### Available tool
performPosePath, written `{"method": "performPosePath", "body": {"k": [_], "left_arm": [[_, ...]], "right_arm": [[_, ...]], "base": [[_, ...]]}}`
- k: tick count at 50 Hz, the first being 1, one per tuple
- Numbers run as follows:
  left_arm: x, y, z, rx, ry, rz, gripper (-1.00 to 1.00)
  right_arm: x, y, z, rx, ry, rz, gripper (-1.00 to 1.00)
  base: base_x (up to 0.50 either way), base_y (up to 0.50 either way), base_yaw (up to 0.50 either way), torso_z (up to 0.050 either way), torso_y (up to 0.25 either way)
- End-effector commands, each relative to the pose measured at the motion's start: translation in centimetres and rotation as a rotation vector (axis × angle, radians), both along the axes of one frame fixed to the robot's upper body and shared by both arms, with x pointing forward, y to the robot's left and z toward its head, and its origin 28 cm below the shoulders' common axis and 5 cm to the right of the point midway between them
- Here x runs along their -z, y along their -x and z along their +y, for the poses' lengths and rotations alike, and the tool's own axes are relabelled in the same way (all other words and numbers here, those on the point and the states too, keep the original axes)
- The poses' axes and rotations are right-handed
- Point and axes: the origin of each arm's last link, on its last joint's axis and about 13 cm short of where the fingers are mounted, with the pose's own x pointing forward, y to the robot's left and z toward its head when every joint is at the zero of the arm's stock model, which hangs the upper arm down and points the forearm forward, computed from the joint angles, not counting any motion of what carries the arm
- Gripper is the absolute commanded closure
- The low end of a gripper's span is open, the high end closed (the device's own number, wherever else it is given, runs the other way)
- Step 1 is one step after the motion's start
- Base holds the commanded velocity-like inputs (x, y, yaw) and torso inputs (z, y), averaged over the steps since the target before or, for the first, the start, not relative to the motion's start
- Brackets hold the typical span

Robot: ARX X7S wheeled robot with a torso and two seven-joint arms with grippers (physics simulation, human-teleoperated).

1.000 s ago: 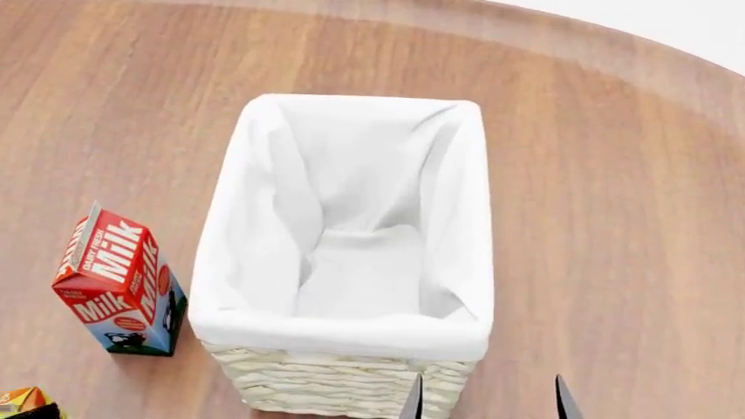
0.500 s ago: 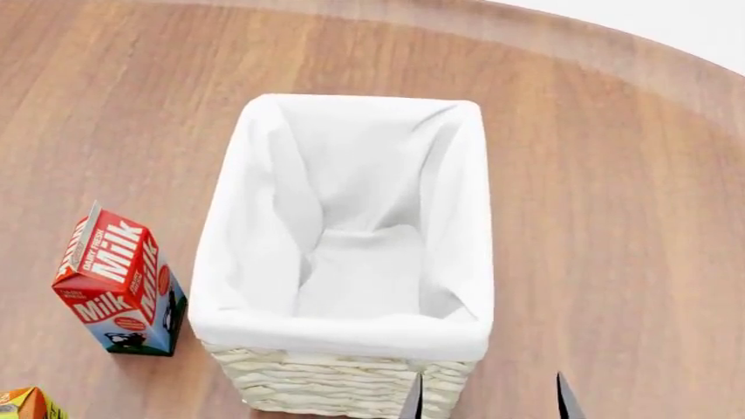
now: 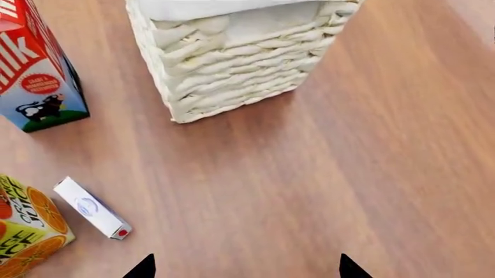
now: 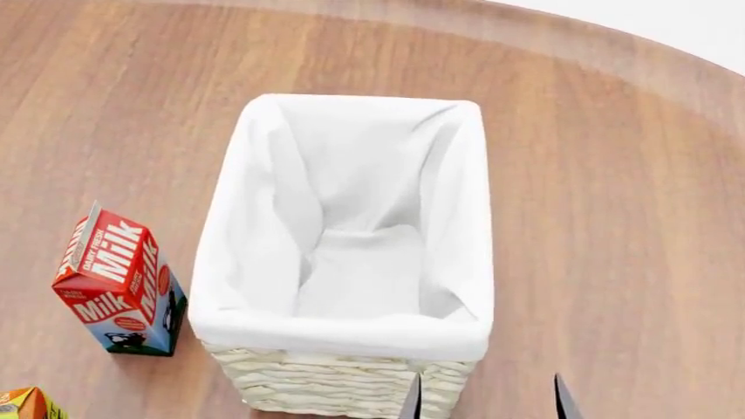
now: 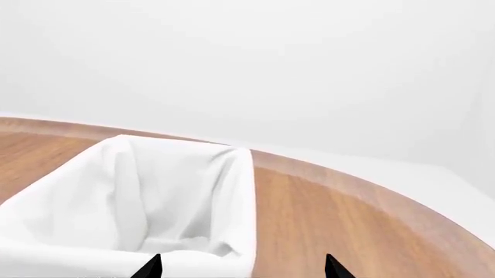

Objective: Pick up the tomato sauce, and put it in the basket.

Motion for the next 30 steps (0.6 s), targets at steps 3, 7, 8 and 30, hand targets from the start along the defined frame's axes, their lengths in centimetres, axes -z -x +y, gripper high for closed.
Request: {"method": "performPosePath", "body": {"k": [3, 7, 8, 30], "left_arm": [[2.0, 0.7, 0.2, -0.006, -0.056, 0.059, -1.0], [2.4, 0.9, 0.3, -0.005, -0.061, 0.074, -1.0], [2.5, 1.0, 0.3, -0.007, -0.062, 0.076, -1.0], [2.8, 1.6, 0.8, -0.024, -0.096, 0.097, -1.0]], "right_arm": [[0.0, -0.1, 0.1, -0.002, 0.002, 0.003, -1.0], [0.0, 0.0, 0.1, -0.003, 0.003, 0.001, -1.0], [0.0, 0.0, 0.1, -0.004, 0.003, 0.0, -1.0], [0.1, -0.1, 0.0, -0.001, 0.002, 0.003, -1.0]], "base": [[0.0, 0.0, 0.0, 0.0, 0.0], [0.0, 0.0, 0.0, 0.0, 0.0], [0.0, 0.0, 0.0, 0.0, 0.0], [0.0, 0.0, 0.0, 0.0, 0.0]]}}
